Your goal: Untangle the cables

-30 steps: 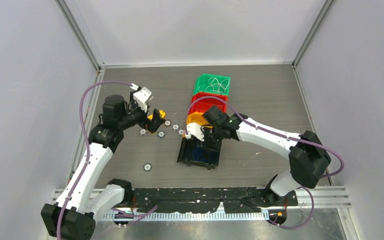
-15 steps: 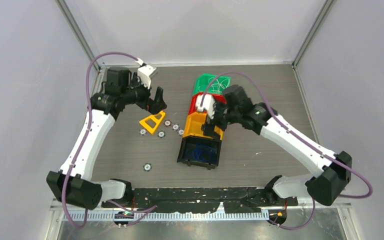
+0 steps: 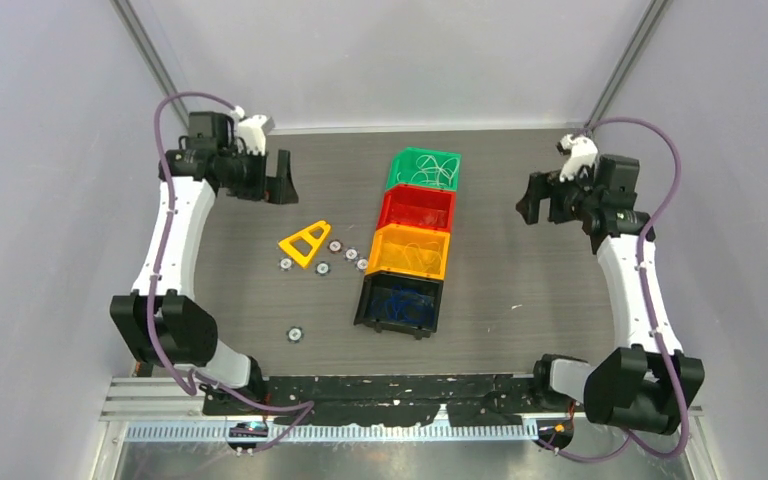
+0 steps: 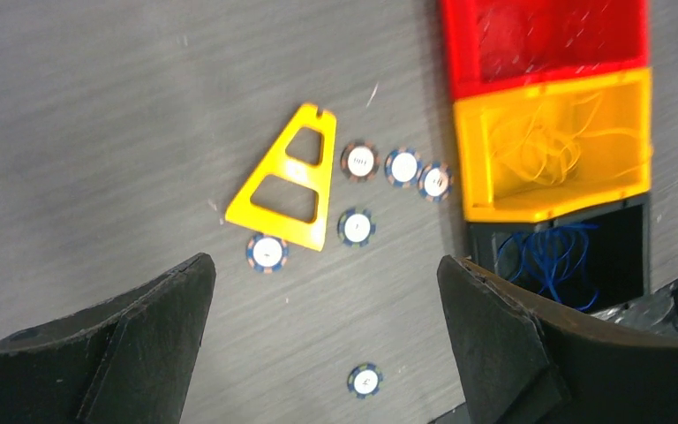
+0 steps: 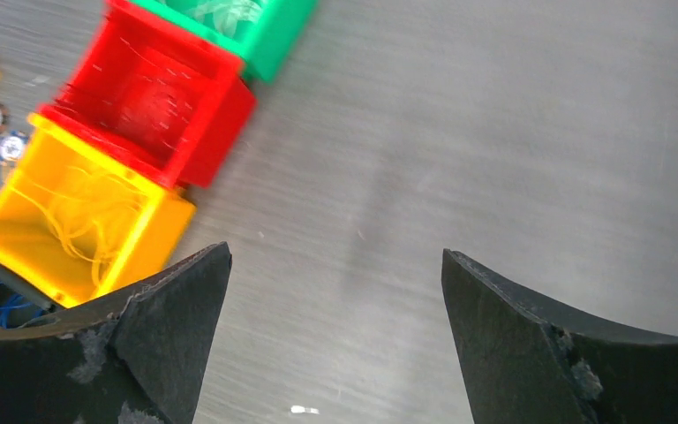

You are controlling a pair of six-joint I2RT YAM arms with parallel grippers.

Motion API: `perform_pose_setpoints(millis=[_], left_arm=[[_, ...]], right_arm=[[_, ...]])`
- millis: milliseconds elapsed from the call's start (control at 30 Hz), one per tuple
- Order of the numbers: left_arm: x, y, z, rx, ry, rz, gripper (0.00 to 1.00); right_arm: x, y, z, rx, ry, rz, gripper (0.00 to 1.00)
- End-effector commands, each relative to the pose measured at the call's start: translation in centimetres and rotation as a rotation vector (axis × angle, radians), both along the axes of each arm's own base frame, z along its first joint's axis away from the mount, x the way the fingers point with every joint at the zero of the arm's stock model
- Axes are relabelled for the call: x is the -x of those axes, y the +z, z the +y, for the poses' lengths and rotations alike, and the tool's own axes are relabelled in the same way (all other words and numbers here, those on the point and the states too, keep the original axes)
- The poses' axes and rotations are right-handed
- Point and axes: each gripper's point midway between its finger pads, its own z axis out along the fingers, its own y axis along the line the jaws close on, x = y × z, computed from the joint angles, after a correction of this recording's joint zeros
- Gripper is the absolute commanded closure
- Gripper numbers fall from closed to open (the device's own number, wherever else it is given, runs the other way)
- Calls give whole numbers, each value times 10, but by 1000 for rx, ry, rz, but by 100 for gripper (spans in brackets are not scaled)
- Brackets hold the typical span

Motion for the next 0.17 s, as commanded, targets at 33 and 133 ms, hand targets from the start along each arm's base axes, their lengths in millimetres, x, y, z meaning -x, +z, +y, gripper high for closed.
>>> perform_pose_setpoints(millis=[33, 133], left_arm=[[25, -38, 11, -69, 31, 75, 1], [28, -42, 12, -70, 52, 78, 1]], right_arm=[[14, -32, -19, -25, -64, 77, 5], [16, -38, -17, -41, -54, 98, 5]])
